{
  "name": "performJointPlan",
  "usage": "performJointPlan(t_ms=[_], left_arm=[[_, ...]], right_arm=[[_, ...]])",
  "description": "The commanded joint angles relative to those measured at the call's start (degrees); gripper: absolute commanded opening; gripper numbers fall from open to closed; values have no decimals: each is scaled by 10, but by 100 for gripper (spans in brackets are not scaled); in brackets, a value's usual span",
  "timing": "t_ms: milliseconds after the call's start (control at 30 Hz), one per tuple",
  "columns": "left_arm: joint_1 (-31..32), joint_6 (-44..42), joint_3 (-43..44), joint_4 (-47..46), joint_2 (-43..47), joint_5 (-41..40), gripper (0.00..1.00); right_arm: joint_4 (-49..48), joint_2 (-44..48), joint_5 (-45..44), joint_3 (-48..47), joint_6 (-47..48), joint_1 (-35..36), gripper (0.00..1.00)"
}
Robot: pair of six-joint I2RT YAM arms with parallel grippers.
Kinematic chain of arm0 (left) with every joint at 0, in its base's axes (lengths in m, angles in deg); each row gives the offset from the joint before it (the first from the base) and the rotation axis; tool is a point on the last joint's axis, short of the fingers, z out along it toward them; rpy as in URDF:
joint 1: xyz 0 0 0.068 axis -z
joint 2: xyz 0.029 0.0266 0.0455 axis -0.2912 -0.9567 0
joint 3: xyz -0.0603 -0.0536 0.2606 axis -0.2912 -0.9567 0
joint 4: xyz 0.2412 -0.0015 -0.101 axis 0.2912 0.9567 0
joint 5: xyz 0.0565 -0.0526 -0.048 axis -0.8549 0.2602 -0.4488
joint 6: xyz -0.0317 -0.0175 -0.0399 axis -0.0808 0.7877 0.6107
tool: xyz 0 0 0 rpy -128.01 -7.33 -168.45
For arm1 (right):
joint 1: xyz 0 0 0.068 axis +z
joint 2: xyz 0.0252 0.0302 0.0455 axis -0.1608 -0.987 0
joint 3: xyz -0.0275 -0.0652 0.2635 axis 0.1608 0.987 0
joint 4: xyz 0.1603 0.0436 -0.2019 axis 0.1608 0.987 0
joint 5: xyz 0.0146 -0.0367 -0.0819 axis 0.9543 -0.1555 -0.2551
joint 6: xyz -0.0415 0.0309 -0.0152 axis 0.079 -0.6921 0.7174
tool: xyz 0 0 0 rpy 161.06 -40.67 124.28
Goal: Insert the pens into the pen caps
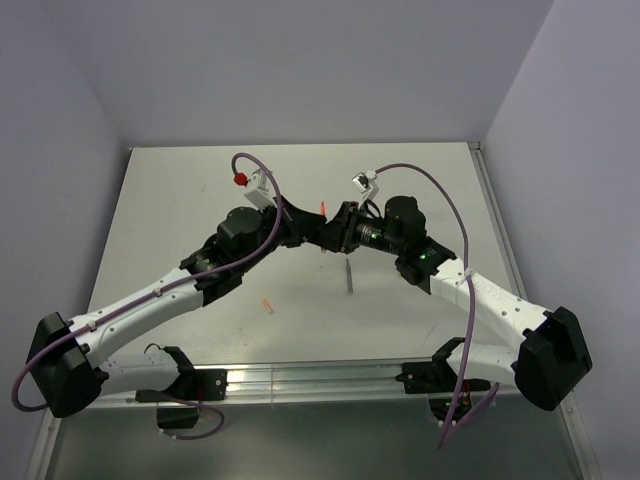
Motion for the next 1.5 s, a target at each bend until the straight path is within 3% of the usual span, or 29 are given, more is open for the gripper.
performJointPlan(t_ms=[0,233,367,467,533,733,867,1067,1300,1467], left_arm=[[5,-10,0,-38,2,15,0],[10,-14,-7,-45,6,28,0],[11,-20,-17,-46,16,23,1],[10,-28,-20,-43,24,17,16],[10,-36,-20,-43,28,15,17],[10,-63,0,-11,44,-19,43],[10,-58,10,41,71,-84,43],[8,-25,14,179,127,-196,52],[6,90,6,388,138,-206,49],[25,166,-78,429,150,-196,48]], right_arm=[[-32,7,5,-23,-5,6,34],[-32,5,4,-22,-7,6,17],[-31,1,1,-21,-6,6,0],[-28,0,-2,-20,-7,6,0],[-25,-1,-2,-19,-2,6,0],[-4,17,-32,-15,8,5,0],[29,37,-70,-17,22,0,0],[62,55,-72,-9,51,-15,0],[134,100,-48,33,82,-14,0],[164,129,-51,79,89,0,0]])
